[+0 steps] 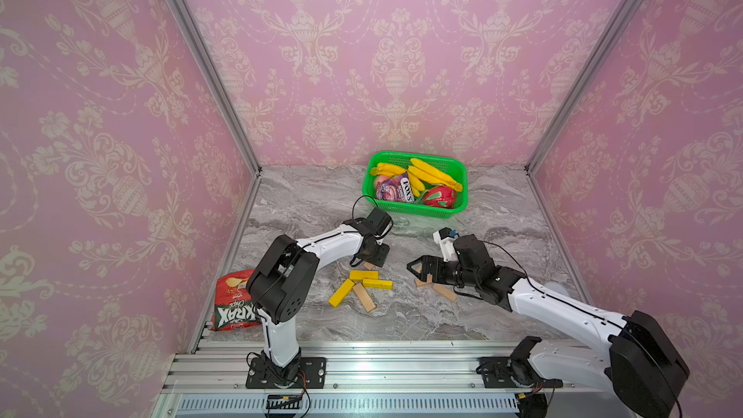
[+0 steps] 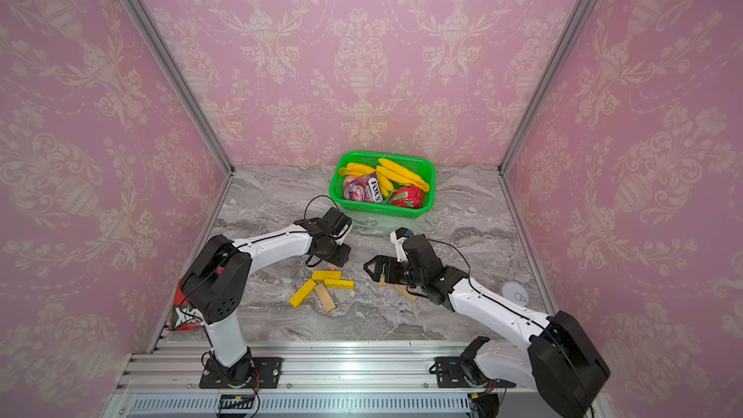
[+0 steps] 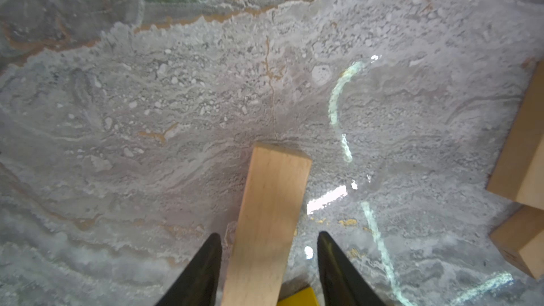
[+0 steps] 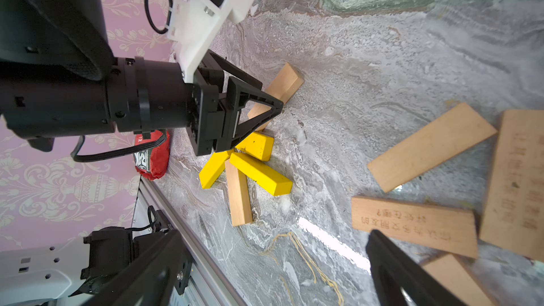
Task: Assemble the letter k with building blocks
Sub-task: Pick up the building block from the center of the board.
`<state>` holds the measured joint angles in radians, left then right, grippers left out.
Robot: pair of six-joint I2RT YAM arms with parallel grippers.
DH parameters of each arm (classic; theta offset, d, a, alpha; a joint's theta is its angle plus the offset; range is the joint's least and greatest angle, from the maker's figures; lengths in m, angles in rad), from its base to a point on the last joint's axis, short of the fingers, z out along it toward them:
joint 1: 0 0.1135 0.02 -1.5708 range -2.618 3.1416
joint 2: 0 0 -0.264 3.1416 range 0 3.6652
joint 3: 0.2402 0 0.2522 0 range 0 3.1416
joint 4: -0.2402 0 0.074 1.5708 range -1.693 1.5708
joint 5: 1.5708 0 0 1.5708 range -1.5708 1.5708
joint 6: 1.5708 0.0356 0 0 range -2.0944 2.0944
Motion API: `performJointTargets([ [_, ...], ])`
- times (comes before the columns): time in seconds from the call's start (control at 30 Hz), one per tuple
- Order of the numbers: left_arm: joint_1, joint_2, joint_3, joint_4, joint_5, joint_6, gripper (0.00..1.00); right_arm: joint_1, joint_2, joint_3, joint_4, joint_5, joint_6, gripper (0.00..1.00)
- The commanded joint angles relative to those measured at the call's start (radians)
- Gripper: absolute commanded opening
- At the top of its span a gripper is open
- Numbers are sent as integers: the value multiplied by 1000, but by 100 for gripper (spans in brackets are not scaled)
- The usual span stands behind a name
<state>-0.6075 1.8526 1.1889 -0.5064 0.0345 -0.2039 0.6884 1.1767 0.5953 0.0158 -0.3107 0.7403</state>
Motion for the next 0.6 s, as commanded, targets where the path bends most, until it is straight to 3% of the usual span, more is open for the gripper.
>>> performJointTargets([
  [0.0,-9,24,30,-31,-23,4,55,7,3,15,-12,-9,-21,100],
  [0.57,-10,56,49,-70,-55,23,47,8,7,32,-34,-16,-39,100],
])
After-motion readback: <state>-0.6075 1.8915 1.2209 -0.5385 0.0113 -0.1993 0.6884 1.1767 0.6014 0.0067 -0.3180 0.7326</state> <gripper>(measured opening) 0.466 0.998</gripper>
